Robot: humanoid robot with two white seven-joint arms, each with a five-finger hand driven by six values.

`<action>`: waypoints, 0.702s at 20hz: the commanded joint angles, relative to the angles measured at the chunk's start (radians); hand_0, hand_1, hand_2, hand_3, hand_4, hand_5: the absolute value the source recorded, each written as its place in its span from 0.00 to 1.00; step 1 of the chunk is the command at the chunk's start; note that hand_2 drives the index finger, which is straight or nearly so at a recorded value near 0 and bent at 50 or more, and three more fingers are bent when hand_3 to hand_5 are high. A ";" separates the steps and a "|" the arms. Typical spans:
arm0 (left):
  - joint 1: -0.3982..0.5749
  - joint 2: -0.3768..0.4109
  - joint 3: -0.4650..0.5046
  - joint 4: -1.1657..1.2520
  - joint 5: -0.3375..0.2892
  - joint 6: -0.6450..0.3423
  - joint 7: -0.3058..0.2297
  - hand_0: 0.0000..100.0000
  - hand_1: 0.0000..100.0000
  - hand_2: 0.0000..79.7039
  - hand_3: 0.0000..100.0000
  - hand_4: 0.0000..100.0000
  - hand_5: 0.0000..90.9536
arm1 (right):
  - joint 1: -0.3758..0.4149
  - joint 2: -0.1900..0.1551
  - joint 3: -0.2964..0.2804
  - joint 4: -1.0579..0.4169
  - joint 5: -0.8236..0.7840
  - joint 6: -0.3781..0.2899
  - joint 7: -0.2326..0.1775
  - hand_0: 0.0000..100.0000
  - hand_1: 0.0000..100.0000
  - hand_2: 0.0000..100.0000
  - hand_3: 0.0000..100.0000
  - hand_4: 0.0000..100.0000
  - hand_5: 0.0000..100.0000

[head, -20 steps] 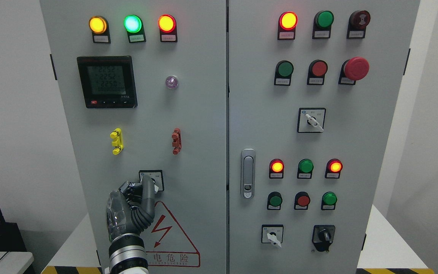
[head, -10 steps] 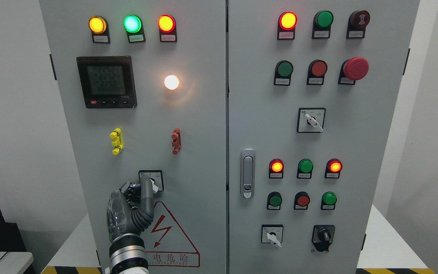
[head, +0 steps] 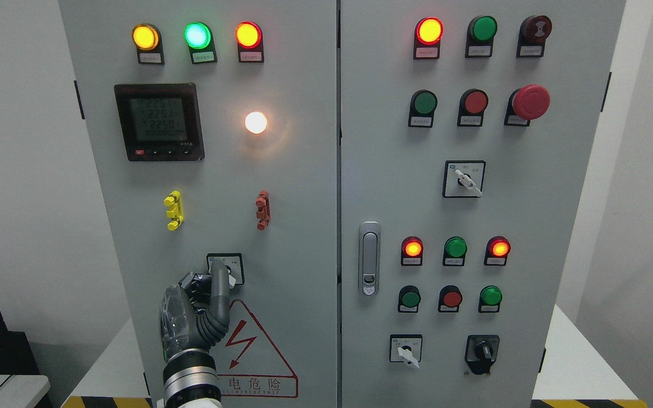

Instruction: Turn on light switch 1

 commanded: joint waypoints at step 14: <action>0.013 -0.004 0.000 -0.015 -0.001 -0.004 0.002 0.18 0.31 0.79 0.75 0.76 0.76 | 0.000 -0.001 0.017 0.000 -0.025 0.000 -0.001 0.12 0.39 0.00 0.00 0.00 0.00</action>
